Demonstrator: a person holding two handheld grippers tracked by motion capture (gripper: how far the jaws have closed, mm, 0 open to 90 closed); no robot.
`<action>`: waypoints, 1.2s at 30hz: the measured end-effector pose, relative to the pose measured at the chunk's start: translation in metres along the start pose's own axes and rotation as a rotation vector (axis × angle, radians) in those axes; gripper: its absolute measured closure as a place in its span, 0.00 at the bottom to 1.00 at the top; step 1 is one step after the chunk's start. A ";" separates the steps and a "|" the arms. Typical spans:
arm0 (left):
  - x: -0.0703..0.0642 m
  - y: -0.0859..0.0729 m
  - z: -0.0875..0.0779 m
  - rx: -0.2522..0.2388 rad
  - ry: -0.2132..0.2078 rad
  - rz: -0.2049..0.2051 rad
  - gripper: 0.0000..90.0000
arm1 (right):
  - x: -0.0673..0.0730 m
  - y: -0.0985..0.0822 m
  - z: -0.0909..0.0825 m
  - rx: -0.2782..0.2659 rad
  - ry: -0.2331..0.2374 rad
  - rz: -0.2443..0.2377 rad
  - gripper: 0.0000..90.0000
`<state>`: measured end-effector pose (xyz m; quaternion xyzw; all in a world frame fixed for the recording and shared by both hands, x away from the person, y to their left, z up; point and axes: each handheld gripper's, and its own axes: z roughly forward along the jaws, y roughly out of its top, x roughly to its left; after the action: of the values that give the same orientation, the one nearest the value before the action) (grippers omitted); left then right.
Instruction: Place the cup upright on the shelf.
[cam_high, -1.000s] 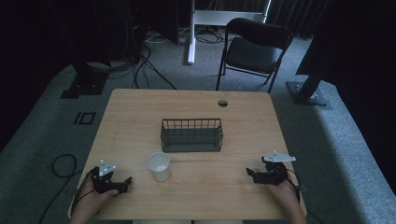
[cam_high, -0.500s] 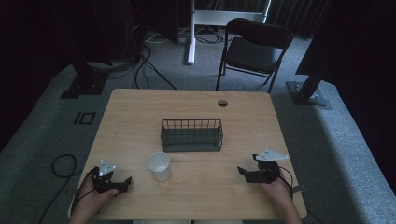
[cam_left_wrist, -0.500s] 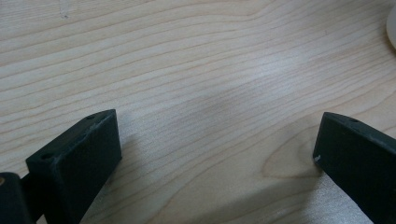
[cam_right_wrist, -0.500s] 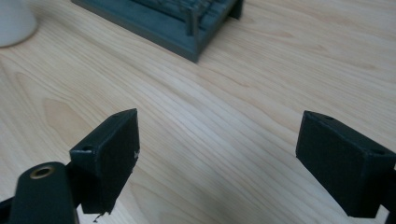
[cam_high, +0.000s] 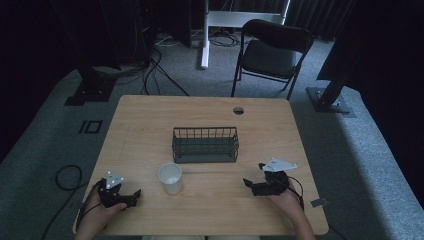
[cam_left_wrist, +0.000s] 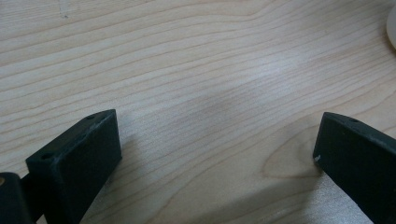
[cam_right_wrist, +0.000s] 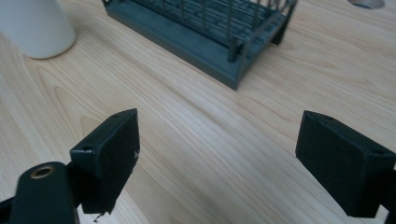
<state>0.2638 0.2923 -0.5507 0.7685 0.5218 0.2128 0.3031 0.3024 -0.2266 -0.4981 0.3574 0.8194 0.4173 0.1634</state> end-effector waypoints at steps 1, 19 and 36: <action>0.000 0.000 0.000 0.000 0.000 0.000 0.01 | 0.002 0.001 0.001 -0.002 0.003 -0.005 0.16; 0.000 0.000 0.000 0.000 0.000 0.000 0.01 | 0.029 0.019 0.023 -0.006 0.082 -0.061 0.16; 0.000 0.000 0.000 0.000 0.000 -0.001 0.01 | 0.054 0.033 0.048 -0.003 0.140 -0.107 0.16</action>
<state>0.2638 0.2923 -0.5508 0.7684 0.5219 0.2127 0.3033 0.3069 -0.1472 -0.4981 0.2827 0.8462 0.4332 0.1283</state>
